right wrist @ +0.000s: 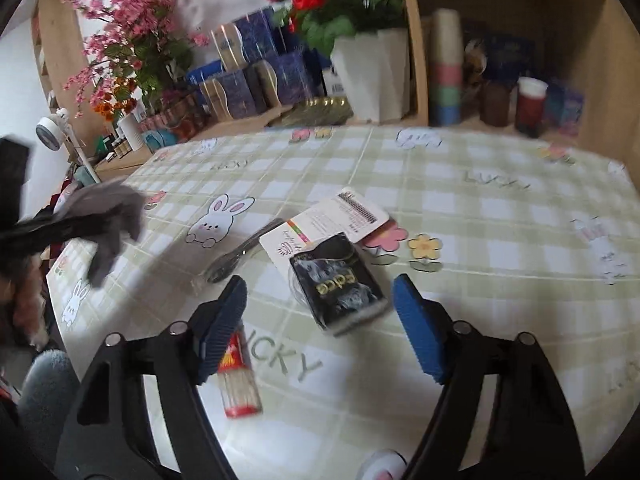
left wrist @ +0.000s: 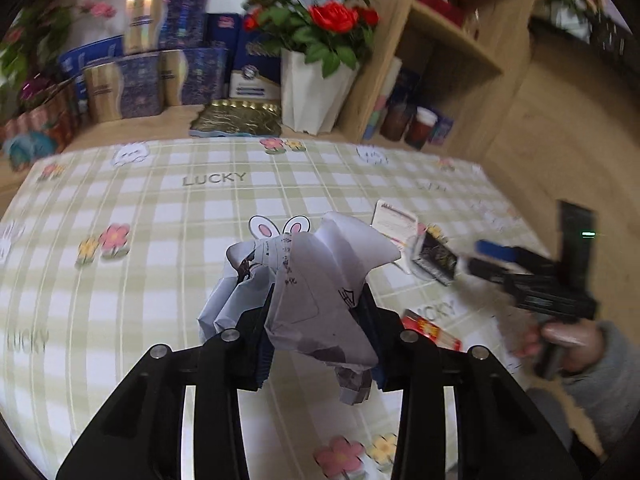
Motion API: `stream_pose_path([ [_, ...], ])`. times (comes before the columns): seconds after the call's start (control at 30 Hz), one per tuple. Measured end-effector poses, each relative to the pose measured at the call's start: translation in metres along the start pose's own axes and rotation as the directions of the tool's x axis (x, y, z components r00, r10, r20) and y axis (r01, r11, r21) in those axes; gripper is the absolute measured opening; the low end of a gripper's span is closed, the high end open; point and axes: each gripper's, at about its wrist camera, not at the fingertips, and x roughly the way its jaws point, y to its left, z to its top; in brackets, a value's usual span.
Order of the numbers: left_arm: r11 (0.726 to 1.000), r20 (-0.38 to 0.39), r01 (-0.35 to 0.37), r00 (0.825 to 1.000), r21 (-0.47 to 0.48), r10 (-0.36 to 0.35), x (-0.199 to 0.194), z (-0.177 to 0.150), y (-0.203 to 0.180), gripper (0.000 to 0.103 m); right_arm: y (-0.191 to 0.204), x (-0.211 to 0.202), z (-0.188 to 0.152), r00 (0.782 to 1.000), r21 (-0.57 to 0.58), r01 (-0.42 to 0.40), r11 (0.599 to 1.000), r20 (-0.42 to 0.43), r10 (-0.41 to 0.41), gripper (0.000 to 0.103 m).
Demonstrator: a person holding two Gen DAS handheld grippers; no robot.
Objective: Collect trash
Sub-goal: 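Grasp the black Face tissue pack with the right tool while the left tool holds the paper, then carry the paper into the bin and open the left tool while the right tool carries the tissue pack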
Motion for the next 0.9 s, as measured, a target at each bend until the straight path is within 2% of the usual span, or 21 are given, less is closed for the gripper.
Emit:
stream_pose_path([
  [0.17,0.999,0.042,-0.004,0.999,-0.037,0.005,-0.026,-0.018,-0.001,0.037,0.007,0.029,0.007,0.998,-0.046,0.046,0.998,-0.038,-0.048,0.075],
  [0.37,0.999,0.048,-0.003,0.999,-0.055,0.006,-0.04,-0.021,0.004,0.037,-0.006,0.048,0.005,0.989,0.0,0.056,0.998,-0.134,-0.055,0.075],
  [0.47,0.995,0.034,0.021,0.999,-0.096,-0.018,-0.041,-0.026,0.008,0.037,-0.006,0.052,0.002,0.985,0.009,0.055,0.998,-0.166,-0.052,0.075],
  [0.53,0.992,0.025,0.032,0.999,-0.119,-0.029,-0.042,-0.029,0.009,0.037,-0.005,0.053,0.0,0.98,0.01,0.069,0.998,-0.186,-0.066,0.059],
  [0.63,0.991,0.02,0.038,0.999,-0.128,-0.036,-0.048,-0.034,0.006,0.037,-0.004,0.039,0.0,0.987,0.045,0.076,0.996,-0.146,-0.069,0.055],
  [0.77,0.992,0.012,0.048,0.999,-0.117,-0.047,-0.059,-0.042,-0.001,0.037,0.002,0.008,-0.001,0.998,0.105,0.028,0.994,-0.061,-0.022,0.054],
  [0.9,0.989,0.006,0.065,0.998,-0.13,-0.065,-0.068,-0.054,-0.007,0.038,0.008,-0.028,-0.012,0.999,0.186,-0.041,0.982,0.02,0.038,0.054],
])
